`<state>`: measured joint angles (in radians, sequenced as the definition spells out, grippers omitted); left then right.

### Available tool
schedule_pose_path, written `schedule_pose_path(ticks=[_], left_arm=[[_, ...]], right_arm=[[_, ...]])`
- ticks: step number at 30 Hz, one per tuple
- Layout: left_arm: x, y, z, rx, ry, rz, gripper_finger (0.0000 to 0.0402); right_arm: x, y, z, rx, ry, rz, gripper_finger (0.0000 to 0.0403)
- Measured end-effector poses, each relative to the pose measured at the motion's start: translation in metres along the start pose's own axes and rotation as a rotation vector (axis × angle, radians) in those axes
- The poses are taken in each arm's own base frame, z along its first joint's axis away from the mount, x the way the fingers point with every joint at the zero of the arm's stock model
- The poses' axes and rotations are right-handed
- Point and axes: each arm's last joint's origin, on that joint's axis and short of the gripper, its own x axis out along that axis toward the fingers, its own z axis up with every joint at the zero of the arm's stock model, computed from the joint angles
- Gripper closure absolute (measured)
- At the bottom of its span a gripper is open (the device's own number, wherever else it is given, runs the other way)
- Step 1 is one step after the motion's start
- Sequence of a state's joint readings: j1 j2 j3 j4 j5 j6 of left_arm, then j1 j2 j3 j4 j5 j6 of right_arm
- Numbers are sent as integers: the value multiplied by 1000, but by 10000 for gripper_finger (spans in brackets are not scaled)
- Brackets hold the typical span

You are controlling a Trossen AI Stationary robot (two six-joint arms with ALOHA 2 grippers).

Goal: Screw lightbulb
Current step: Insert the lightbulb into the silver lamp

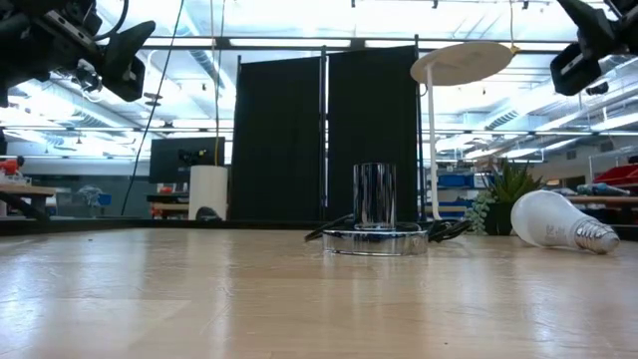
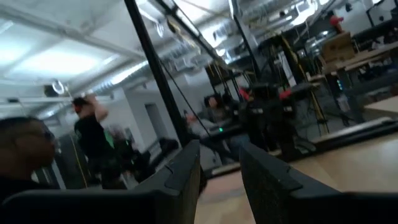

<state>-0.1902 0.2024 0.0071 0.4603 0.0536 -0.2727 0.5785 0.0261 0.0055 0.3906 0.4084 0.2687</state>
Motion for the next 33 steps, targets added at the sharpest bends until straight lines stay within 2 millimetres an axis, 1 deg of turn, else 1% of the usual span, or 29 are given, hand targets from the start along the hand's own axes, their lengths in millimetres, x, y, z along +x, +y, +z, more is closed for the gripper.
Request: schedule_pose_path(ticks=[3, 9, 12, 16, 20, 22, 24, 26, 30, 33], left_arm=[[0, 0, 0, 0, 0, 0, 115], [0, 0, 1, 26, 6, 27, 115], [5, -1, 10, 58, 39, 70, 115], [15, -2, 23, 132, 98, 145, 115], [27, -2, 31, 166, 133, 199, 115], [34, -1, 31, 175, 180, 234, 115], [42, 1, 29, 180, 226, 268, 115], [49, 2, 24, 177, 283, 280, 115], [65, 6, 14, 163, 358, 298, 115], [77, 9, 6, 157, 384, 300, 115]], right_arm=[[0, 0, 1, 30, -13, -13, 281], [4, -2, -2, 132, -25, -117, 281], [9, -3, -5, 149, -30, -177, 281], [20, -5, -10, 154, -19, -227, 281], [42, 2, -6, 79, 37, -265, 281], [58, 8, -4, -5, 104, -287, 281], [75, 16, -2, -99, 209, -314, 281], [95, 25, 6, -147, 331, -359, 281], [126, 37, 17, -198, 623, -575, 281], [142, 42, 21, -225, 839, -712, 281]])
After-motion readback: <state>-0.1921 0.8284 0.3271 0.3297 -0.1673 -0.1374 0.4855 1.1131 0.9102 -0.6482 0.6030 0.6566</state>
